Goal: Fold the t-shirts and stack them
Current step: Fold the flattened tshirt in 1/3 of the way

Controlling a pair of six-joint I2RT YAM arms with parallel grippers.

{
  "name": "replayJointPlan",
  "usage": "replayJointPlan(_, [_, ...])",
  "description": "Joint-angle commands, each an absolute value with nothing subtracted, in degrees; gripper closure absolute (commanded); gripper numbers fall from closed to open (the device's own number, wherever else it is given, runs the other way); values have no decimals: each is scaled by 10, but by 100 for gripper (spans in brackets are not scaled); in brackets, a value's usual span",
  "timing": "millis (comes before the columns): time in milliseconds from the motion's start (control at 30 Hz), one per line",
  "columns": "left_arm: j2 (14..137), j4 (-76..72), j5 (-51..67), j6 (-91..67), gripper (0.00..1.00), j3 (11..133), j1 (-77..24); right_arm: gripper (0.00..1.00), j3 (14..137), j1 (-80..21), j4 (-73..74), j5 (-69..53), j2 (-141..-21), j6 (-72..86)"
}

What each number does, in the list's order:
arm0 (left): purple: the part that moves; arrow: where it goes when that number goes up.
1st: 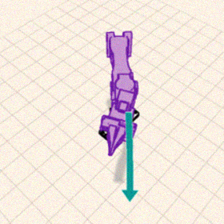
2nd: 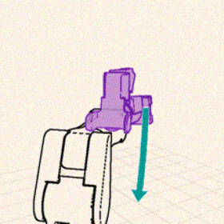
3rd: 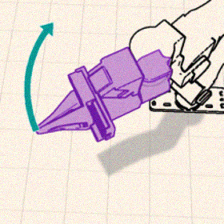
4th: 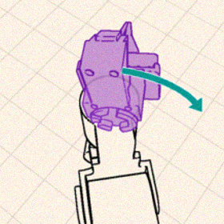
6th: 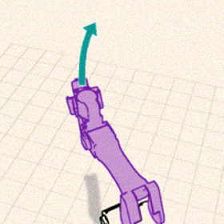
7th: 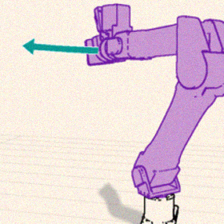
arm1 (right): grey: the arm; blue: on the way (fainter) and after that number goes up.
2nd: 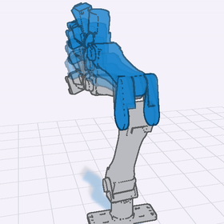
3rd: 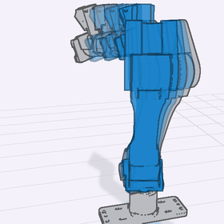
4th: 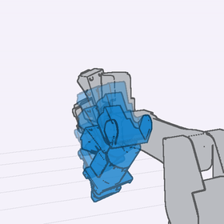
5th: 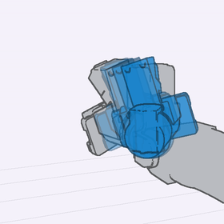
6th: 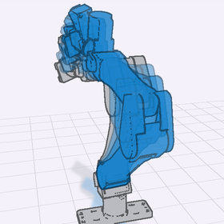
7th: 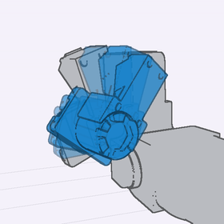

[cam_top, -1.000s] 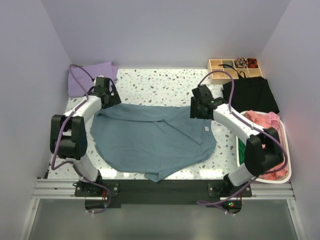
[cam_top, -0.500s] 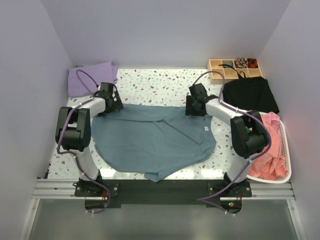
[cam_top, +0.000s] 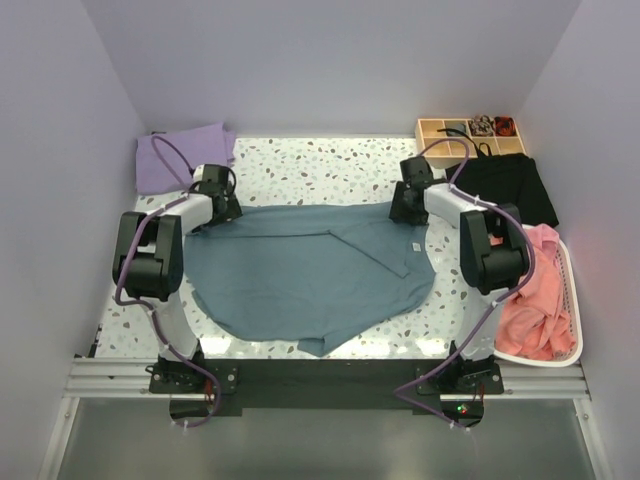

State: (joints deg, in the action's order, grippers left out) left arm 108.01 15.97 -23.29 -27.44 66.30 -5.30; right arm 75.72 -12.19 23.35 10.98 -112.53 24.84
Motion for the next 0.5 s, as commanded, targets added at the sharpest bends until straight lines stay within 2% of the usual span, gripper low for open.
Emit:
replayJointPlan(0, [1061, 188, -304, -267, 0, 660, -46, 44, 775, -105, 265, 163, -1152, 236])
replayJointPlan(100, [1066, 199, -308, -275, 0, 668, -47, 43, 763, -105, 223, 111, -1115, 207])
replayJointPlan(333, [1015, 155, -204, -277, 0, 660, -50, 39, 720, -111, 160, -68, -1010, 182])
replayJointPlan(467, [983, 164, -192, -279, 0, 663, -58, 38, 721, -138, 170, -107, -999, 166])
